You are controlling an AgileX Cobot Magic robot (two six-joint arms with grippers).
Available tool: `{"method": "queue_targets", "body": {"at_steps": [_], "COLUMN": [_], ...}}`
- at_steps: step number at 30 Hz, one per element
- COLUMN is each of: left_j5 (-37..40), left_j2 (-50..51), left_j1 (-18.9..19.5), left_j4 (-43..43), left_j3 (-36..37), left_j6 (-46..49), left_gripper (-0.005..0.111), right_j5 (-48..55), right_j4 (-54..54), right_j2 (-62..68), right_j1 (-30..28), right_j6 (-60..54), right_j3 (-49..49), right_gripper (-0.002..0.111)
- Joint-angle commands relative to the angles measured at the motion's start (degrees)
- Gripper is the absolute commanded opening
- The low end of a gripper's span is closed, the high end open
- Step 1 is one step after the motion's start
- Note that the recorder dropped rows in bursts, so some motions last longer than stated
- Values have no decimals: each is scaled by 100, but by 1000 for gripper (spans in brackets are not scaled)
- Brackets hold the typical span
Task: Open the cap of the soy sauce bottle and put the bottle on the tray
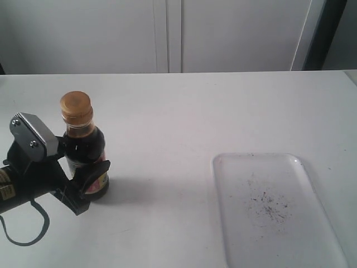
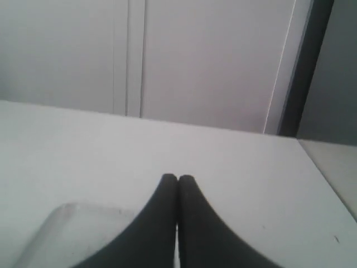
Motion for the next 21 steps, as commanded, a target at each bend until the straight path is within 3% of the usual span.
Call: {"method": "queue_targets", "body": {"at_steps": [1,7,13,21], "left_j5": [-4,-75,-279,-279], "left_j2": [-23,-23,-23,-23], "left_j1": [2,32,527,616], "left_j4": [127,19,574,1073], "left_j3": [-50,-53,-53,-64], "left_j6": [-308,-458,-1129,-1178], "left_gripper": [0,0,0,0], "right_j5": [-988,-1112,-1220,-2555], "right_j4": [682,682,597,-149], "right_j2": [-28,-28,-9,1225], "right_j1": [-23,-23,156,452], "right_j6": [702,1010,1283,1292], "right_j3": [6,6,6,-131], "right_gripper": [0,0,0,0]}}
